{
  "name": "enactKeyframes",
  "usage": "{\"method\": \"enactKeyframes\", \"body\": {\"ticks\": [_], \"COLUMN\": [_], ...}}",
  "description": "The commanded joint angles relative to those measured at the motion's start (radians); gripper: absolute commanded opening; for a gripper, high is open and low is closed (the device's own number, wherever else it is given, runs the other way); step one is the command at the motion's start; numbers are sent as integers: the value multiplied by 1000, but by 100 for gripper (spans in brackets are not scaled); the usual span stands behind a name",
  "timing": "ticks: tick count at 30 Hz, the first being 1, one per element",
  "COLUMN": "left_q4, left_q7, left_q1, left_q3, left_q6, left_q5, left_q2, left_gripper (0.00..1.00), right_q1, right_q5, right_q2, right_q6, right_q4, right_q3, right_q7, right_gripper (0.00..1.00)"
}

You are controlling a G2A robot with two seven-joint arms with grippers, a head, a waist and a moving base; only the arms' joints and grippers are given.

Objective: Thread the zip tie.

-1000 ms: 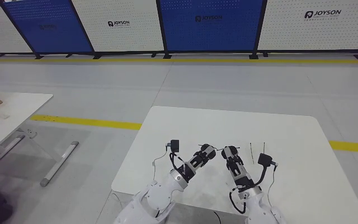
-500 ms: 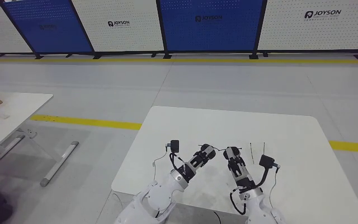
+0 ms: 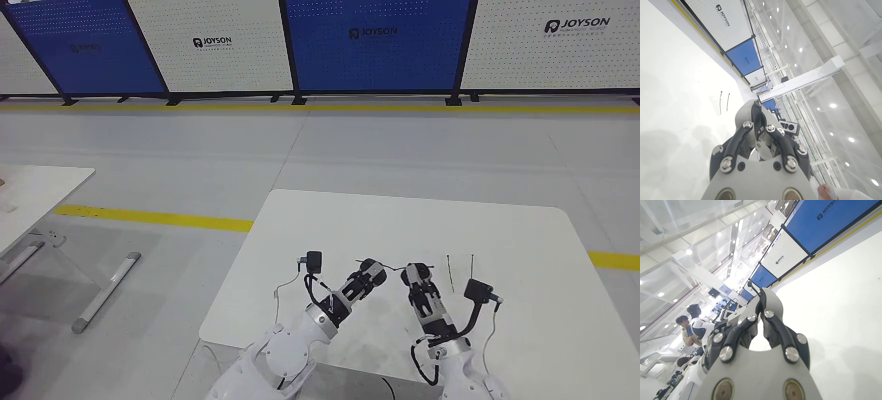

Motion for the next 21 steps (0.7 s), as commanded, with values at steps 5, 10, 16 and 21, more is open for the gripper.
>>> {"method": "enactKeyframes", "body": {"ticks": [5,10,16,21], "left_q4": [-4,-8,-9,-9], "left_q7": [0,1,0,-1], "left_q1": [3,7,8,8], "left_q3": [-4,-8,-10,-12], "left_q6": [-1,-1,2,5], "left_q5": [3,1,3,4], "left_q2": [1,2,2,2], "left_gripper": [0,0,9,11], "right_q1": [-2,-2,0,2], "right_q5": [-2,-9,-17,-19], "right_q2": [-1,-3,-6,-8], "right_q6": [1,6,12,16], "right_q4": [-1,1,4,7], "right_q3": [0,-1,-6,-8], "right_q7": [-6,-20,-29,-30], "right_gripper": [0,0,0,0]}}
